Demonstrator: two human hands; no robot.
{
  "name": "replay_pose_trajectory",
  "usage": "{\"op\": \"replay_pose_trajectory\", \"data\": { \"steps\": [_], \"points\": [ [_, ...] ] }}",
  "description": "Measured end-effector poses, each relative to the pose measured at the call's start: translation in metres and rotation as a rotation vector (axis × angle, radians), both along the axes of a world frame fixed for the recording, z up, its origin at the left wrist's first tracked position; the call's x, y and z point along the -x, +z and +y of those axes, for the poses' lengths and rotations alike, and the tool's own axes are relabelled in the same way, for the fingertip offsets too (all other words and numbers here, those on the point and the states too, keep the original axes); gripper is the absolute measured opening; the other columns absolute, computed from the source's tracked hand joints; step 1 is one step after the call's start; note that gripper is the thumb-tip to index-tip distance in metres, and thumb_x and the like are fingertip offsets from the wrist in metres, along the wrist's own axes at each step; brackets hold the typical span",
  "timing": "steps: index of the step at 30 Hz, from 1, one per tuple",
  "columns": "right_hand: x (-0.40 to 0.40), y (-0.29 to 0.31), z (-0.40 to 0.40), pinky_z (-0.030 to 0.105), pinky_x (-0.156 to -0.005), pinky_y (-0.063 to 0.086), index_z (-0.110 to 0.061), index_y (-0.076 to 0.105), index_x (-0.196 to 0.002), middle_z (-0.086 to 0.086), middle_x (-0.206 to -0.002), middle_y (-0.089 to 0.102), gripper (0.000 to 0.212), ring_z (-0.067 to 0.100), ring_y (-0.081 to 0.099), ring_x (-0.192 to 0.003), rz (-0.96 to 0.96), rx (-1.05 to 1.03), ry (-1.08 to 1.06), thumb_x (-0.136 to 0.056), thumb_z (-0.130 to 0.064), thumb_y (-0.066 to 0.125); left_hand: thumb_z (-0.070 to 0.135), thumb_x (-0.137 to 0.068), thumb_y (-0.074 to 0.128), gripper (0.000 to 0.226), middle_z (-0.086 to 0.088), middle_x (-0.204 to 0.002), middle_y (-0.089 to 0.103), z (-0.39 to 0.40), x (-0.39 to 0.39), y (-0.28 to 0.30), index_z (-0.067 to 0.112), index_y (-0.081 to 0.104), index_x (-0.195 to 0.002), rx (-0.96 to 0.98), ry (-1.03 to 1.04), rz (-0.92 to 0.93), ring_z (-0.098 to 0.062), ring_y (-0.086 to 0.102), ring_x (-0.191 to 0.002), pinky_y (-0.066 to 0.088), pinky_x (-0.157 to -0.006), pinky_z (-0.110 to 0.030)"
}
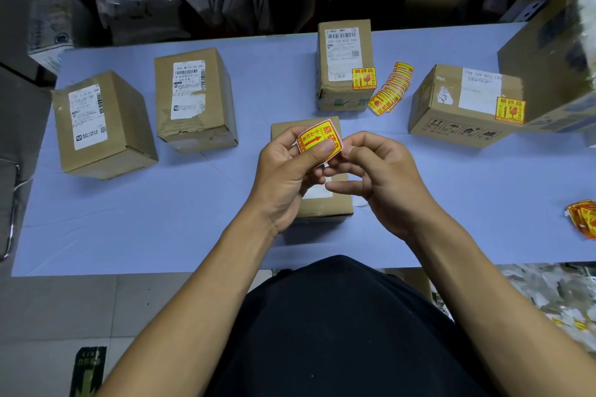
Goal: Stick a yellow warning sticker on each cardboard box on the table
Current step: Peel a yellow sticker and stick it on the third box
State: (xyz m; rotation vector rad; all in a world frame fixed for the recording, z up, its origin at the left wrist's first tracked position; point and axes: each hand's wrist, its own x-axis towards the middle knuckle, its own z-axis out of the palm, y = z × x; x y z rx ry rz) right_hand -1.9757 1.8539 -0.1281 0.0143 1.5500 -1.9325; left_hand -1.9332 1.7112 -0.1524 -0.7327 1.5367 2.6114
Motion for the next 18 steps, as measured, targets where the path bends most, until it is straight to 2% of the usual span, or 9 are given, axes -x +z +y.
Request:
{"op": "replay_pose_trajectory", "data": {
  "steps": [6,11,15,18],
  "points": [
    [-0.0013,-0.0007,-0.0001,0.030,-0.063,0.060,-0.014,0.063,-0.080,0.006,-0.073,0.069,0.023,0.018,0.072,-0.075,0.032,-0.054,-0.006,-0.099,-0.006,0.052,0.003,-0.085,0.073,0.023,-0.005,-0.080,0.069,0.0012,-0.0007,-0.0001,0.010,0.066,-0.106,0.013,0.014,-0.008,-0.011,0.052,-0.049,0.047,-0.049,-0.021],
    [-0.0012,0.0000,0.0018,0.029,-0.061,0.060,-0.012,0.067,-0.081,0.009,-0.076,0.072,0.023,0.022,0.074,-0.077,-0.014,-0.022,-0.008,-0.097,-0.003,0.052,0.002,-0.085,0.073,0.024,-0.005,-0.079,0.068,-0.0003,-0.0013,-0.0003,0.009,0.066,-0.106,0.032,0.030,-0.018,-0.011,0.051,-0.049,0.047,-0.049,-0.021],
    [-0.0021,-0.0001,0.0016,0.029,-0.060,0.060,-0.018,0.070,-0.074,0.008,-0.075,0.071,0.028,0.021,0.074,-0.076,0.003,-0.016,-0.001,-0.094,-0.005,0.056,0.000,-0.084,0.073,0.024,-0.007,-0.079,0.068,-0.0003,-0.0015,0.0003,0.009,0.067,-0.105,0.039,0.036,-0.013,-0.014,0.053,-0.053,0.047,-0.049,-0.020],
    [-0.0019,-0.0003,0.0007,0.030,-0.061,0.059,-0.021,0.070,-0.071,0.005,-0.073,0.070,0.022,0.020,0.073,-0.076,0.006,-0.017,0.005,-0.088,-0.012,0.060,-0.002,-0.084,0.072,0.024,-0.004,-0.076,0.068,-0.0003,-0.0009,0.0012,0.009,0.066,-0.104,0.038,0.036,-0.002,-0.015,0.055,-0.053,0.047,-0.048,-0.020]
  ]
}}
